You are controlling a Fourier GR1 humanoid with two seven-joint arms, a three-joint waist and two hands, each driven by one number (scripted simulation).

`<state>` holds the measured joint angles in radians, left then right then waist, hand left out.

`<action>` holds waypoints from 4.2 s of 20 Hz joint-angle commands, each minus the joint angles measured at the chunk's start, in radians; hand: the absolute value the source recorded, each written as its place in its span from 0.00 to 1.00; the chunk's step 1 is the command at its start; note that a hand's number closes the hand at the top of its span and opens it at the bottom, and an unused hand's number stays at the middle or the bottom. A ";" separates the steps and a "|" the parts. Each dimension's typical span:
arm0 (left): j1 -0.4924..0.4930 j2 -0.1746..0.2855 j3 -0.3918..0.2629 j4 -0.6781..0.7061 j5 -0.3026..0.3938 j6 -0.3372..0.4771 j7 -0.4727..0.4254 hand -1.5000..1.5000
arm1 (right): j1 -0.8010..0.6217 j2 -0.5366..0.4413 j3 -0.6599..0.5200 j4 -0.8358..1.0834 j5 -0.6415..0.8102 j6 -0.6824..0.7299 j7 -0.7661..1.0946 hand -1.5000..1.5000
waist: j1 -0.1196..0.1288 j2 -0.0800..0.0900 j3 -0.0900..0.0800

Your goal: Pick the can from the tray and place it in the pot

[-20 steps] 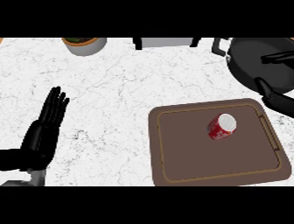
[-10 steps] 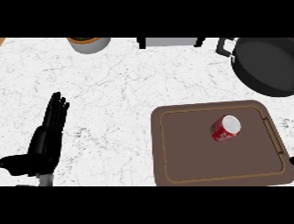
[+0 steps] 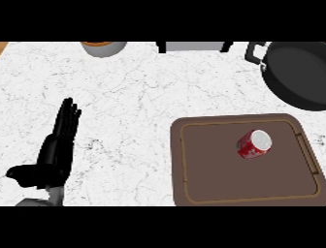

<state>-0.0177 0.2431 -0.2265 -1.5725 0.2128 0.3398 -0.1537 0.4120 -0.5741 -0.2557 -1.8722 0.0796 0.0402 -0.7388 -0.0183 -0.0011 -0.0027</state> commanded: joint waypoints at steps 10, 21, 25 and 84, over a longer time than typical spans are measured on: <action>0.005 -0.028 0.008 0.033 -0.031 -0.037 -0.043 0.50 | -0.062 0.049 0.304 -0.176 0.441 0.030 0.550 0.00 | 0.022 0.002 0.002; 0.017 -0.076 0.006 -0.021 -0.094 -0.028 0.029 0.50 | -0.214 0.141 0.364 -0.005 0.630 0.108 0.689 0.00 | 0.019 0.001 0.003; 0.017 -0.089 0.058 -0.018 -0.089 -0.067 0.011 0.50 | -0.213 0.180 0.342 -0.004 0.640 0.135 0.641 0.00 | 0.017 0.000 0.003; -0.062 -0.173 0.096 0.056 -0.172 -0.186 0.006 0.50 | -1.600 0.386 0.085 1.329 1.507 -0.376 1.792 1.00 | 0.123 0.039 0.001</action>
<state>-0.0948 0.0653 -0.1486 -1.5439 0.0318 0.1614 -0.1163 -1.1224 -0.1836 -0.1609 -0.6438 1.5316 -0.2579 0.9493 0.1187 0.0389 -0.0013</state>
